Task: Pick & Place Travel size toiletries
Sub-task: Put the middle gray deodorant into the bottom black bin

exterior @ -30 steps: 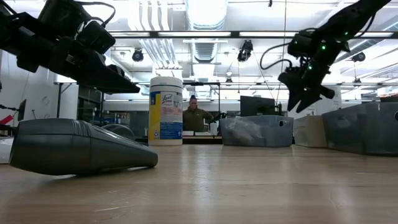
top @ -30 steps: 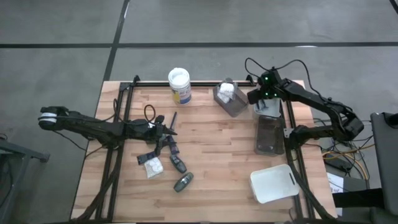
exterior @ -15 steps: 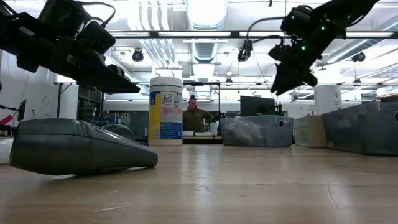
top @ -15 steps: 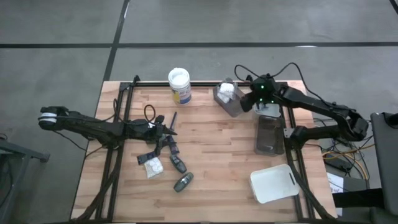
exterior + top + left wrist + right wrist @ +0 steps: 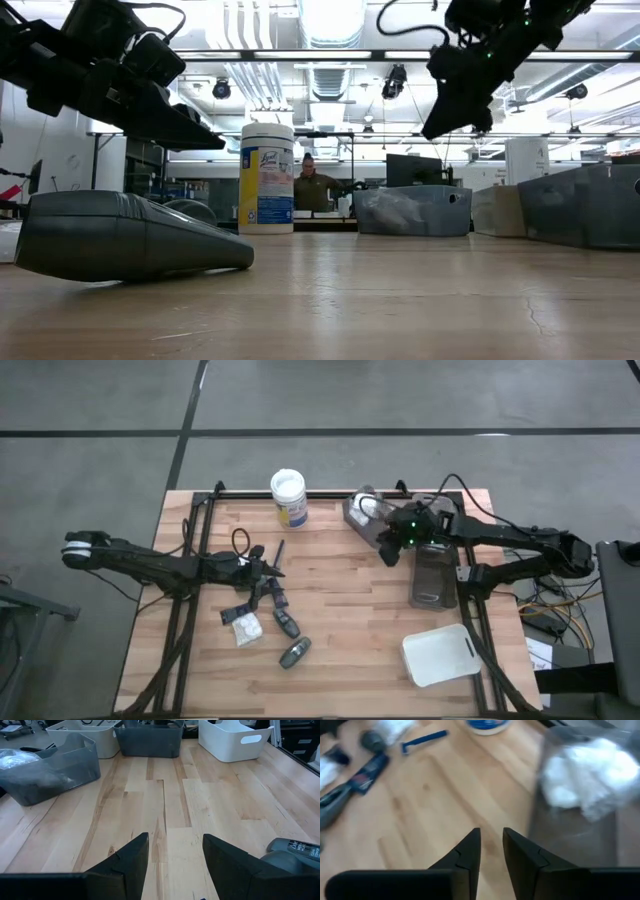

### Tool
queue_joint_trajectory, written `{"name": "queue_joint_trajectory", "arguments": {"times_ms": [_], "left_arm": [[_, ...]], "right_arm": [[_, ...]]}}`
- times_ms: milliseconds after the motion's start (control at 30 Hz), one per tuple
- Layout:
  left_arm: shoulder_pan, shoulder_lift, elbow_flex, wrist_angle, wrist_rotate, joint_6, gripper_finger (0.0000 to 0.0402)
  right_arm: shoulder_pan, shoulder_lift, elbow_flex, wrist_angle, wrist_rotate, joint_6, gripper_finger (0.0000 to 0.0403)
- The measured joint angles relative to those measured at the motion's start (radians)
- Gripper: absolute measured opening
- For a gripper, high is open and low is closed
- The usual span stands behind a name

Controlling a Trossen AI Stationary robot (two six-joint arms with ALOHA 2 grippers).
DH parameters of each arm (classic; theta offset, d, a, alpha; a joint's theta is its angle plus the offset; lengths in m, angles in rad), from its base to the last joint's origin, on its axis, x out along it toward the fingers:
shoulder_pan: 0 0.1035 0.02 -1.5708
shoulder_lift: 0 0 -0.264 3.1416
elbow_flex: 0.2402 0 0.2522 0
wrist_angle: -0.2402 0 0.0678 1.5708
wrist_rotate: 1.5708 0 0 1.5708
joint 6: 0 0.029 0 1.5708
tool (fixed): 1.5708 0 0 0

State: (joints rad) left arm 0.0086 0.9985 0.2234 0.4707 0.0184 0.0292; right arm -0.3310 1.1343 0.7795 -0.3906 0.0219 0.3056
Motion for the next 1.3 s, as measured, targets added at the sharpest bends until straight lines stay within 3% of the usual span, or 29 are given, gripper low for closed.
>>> {"name": "queue_joint_trajectory", "arguments": {"times_ms": [533, 933, 1100, 1200, 1300], "left_arm": [[0.000, 0.000, 0.002, 0.008, 0.000, -0.006, 0.0193], [0.000, 0.000, 0.001, -0.013, 0.031, -0.094, 0.0193], [-0.026, 0.000, 0.002, -0.027, 0.192, -0.104, 0.0193], [-0.066, 0.000, 0.023, -0.092, 0.253, -0.089, 0.0193], [-0.116, 0.004, 0.067, -0.231, 0.205, -0.086, 0.0193]], "right_arm": [[0.271, 0.073, -0.021, 0.163, 0.005, -0.084, 0.0055], [0.301, 0.281, -0.021, 0.236, 0.004, -0.100, 0.0094], [0.301, 0.335, -0.021, 0.237, 0.003, -0.100, 0.0107], [0.301, 0.349, -0.021, 0.240, 0.002, -0.099, 0.0112], [0.301, 0.354, -0.021, 0.244, 0.001, -0.098, 0.0117]]}}
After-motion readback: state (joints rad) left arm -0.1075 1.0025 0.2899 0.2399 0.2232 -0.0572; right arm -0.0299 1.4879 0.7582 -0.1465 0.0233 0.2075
